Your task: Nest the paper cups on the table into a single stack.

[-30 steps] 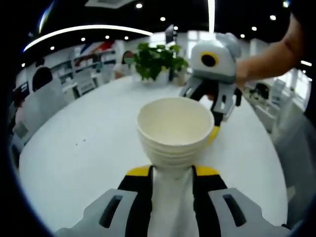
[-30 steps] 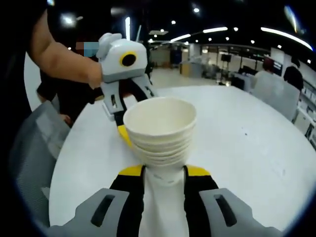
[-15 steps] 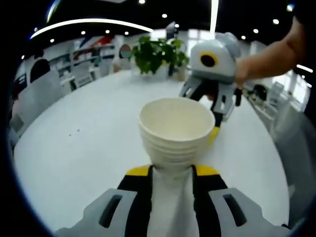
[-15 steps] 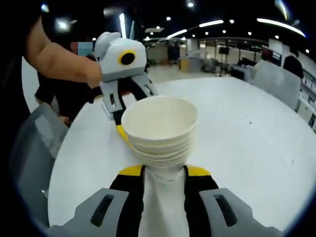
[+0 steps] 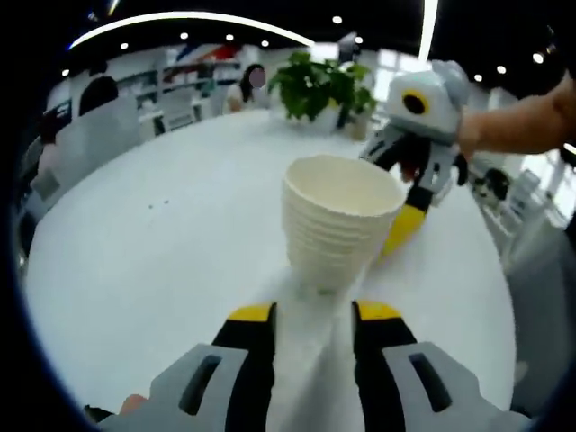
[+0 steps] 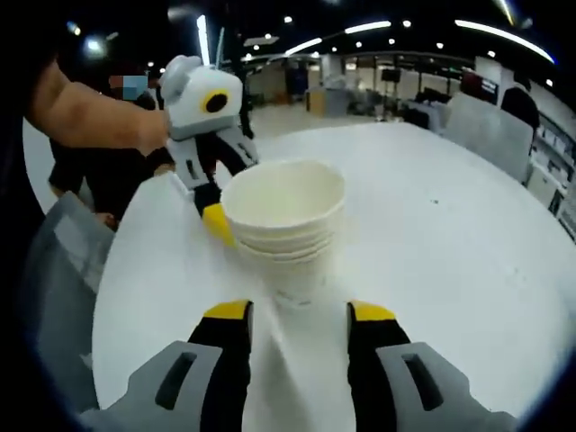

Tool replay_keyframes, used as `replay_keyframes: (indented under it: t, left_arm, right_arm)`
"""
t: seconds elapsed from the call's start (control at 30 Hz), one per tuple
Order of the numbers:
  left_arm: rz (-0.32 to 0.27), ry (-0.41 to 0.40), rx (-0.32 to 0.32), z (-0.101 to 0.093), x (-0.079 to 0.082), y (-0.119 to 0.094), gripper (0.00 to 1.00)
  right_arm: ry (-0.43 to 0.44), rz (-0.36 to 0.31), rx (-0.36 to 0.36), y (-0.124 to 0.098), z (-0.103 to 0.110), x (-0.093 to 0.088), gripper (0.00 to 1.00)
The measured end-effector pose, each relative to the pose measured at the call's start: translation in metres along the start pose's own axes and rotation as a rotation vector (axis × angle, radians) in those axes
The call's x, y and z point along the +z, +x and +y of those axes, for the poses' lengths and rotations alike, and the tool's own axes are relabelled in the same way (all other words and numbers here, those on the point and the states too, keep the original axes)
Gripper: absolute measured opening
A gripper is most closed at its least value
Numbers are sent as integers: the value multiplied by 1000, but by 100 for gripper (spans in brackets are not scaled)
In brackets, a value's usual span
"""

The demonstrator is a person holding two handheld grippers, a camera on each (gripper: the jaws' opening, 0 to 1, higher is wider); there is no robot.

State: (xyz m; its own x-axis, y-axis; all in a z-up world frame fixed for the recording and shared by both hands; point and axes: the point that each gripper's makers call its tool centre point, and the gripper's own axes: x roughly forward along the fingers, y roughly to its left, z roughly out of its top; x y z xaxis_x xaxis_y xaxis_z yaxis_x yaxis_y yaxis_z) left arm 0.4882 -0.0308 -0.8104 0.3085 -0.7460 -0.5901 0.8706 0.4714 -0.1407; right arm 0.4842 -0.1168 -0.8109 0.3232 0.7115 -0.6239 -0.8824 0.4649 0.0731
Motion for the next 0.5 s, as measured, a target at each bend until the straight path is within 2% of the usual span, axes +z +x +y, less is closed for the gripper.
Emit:
replay_keyframes:
  t: [0.03, 0.07, 0.1, 0.13, 0.17, 0.2, 0.27, 0.3, 0.37, 0.43, 0.5]
  left_arm:
    - [-10, -6, 8, 0, 1, -3, 35]
    - [-29, -18, 61, 7, 2, -9, 38]
    - [-33, -22, 82, 10, 1, -12, 41]
    - [-35, -33, 67, 7, 0, -16, 39]
    - [-58, -51, 92, 9, 2, -21, 40]
    - [-72, -45, 148, 17, 3, -27, 44]
    - [-89, -80, 161, 16, 3, -36, 49]
    - [-122, -93, 225, 24, 7, -44, 58]
    - [-126, -113, 223, 22, 7, -52, 66]
    - [-155, -131, 247, 25, 10, -62, 74]
    - [-184, -145, 297, 29, 13, -73, 89]
  right_arm:
    - [4, 2, -15, -3, -1, -1, 45]
    - [4, -1, -24, -6, -1, -1, 47]
    - [7, -14, -33, -10, 0, 1, 50]
    - [12, -25, -37, -13, 0, 2, 50]
    - [17, -30, -43, -16, 2, 3, 52]
    - [13, -44, -54, -20, 3, 5, 55]
    - [19, -57, -87, -27, 2, 7, 61]
    - [23, -65, -93, -30, 3, 8, 64]
    - [28, -87, -116, -35, 3, 11, 70]
    - [32, -107, -145, -41, 3, 15, 76]
    - [30, -129, -173, -49, 4, 20, 83]
